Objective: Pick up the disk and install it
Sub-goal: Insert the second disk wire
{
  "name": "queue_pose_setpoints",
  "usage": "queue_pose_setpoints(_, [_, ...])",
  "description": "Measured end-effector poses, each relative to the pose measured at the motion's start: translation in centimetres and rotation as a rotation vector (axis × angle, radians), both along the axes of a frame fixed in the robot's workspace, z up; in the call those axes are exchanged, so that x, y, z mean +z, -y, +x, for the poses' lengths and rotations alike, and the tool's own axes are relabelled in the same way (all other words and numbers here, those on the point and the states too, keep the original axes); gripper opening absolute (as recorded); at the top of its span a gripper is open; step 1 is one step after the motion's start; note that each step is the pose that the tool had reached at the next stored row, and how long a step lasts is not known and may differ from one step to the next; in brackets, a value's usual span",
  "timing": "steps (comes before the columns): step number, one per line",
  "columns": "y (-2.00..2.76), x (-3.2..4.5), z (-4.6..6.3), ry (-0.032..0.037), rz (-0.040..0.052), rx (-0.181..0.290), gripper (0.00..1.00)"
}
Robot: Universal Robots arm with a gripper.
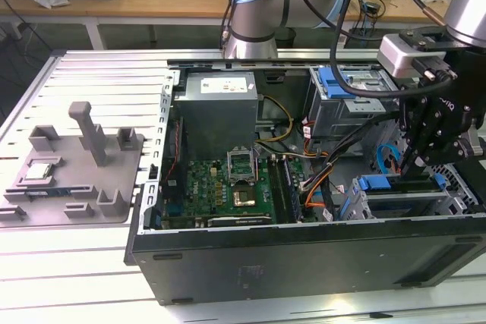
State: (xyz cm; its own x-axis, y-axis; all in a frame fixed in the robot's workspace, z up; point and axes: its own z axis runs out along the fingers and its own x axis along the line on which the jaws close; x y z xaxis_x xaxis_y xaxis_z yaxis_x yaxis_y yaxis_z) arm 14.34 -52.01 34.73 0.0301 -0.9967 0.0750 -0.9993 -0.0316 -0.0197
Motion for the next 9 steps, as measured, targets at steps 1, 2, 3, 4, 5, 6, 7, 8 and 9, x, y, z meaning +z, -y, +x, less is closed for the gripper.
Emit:
queue_pose_setpoints(1, [0.00, 0.00, 0.00, 0.0000, 0.0000, 0.001, 0.16])
queue_pose_setpoints(2, [0.00, 0.00, 0.00, 0.0000, 0.0000, 0.003, 0.16])
queue_pose_setpoints(3, [0.00, -0.01, 0.00, 0.0000, 0.0000, 0.004, 0.16])
queue_pose_setpoints(4, [0.00, 0.00, 0.00, 0.0000, -0.0001, 0.006, 0.16])
queue_pose_setpoints(5, [0.00, 0.00, 0.00, 0.0000, -0.0001, 0.008, 0.16])
queue_pose_setpoints(6, [0.00, -0.01, 0.00, 0.0000, 0.0000, 0.010, 0.16])
queue_pose_setpoints(7, [0.00, -0.01, 0.00, 0.0000, -0.0001, 0.011, 0.16])
queue_pose_setpoints(8, [0.00, -0.01, 0.00, 0.0000, 0.0000, 0.013, 0.16])
queue_pose_setpoints(9, [0.00, -0.01, 0.00, 0.0001, 0.0000, 0.014, 0.16])
